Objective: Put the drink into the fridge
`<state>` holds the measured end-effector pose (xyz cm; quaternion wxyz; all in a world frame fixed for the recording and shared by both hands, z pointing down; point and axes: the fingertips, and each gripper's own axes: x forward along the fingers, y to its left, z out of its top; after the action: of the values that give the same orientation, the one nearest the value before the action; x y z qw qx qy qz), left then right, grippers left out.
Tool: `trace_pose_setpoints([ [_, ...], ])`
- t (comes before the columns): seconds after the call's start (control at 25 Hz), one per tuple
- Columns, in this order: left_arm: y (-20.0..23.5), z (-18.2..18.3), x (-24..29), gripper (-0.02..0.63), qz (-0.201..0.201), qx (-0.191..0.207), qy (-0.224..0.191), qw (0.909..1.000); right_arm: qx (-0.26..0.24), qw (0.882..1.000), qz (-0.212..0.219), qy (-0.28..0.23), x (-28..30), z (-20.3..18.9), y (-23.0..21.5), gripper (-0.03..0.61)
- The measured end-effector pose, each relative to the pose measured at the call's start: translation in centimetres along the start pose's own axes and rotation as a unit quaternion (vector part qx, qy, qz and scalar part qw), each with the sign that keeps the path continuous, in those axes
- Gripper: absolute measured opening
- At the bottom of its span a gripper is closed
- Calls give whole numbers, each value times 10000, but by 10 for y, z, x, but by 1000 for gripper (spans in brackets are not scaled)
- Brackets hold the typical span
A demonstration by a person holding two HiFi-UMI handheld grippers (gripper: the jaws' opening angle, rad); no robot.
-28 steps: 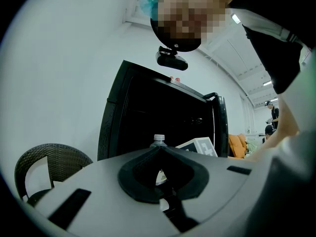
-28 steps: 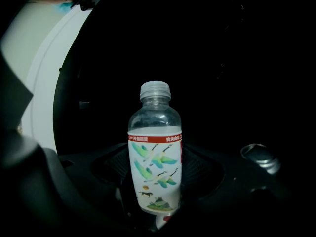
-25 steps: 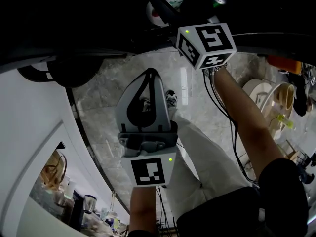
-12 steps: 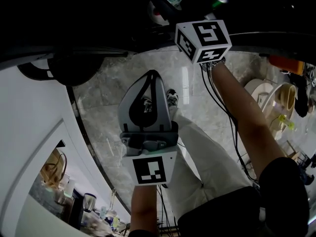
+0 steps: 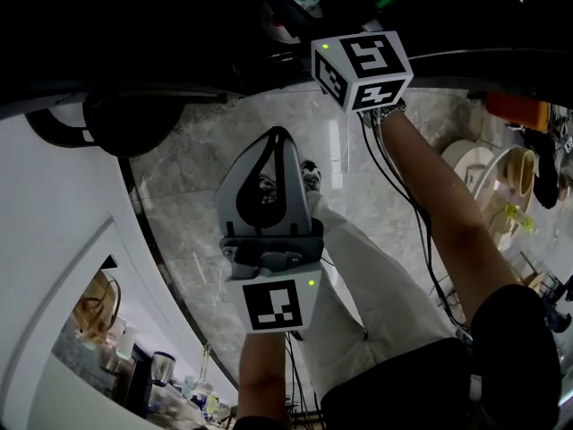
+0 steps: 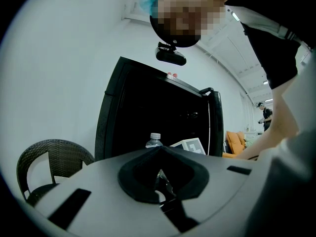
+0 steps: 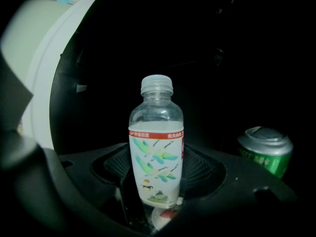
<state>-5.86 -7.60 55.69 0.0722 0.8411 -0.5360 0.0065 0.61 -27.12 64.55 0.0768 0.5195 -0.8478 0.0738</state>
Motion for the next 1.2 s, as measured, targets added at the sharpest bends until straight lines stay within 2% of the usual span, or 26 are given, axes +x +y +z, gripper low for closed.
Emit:
trace_pose_setpoints([
  [0.52,-3,-10,-11,9,-74,-35,91,9999,220,9993,-93,275,-27,-22,3,308],
  [1.0,-24,-7,-15,9,-439,-145,97,9989,639,9973,-181,299,-90,-28,25,307],
  [1.08,-27,-6,-16,9,-521,-131,106,9985,690,9969,-199,313,-102,-28,29,285],
  [1.2,-30,-6,-18,9,-650,-109,124,9977,756,9963,-335,216,-121,-21,33,205],
])
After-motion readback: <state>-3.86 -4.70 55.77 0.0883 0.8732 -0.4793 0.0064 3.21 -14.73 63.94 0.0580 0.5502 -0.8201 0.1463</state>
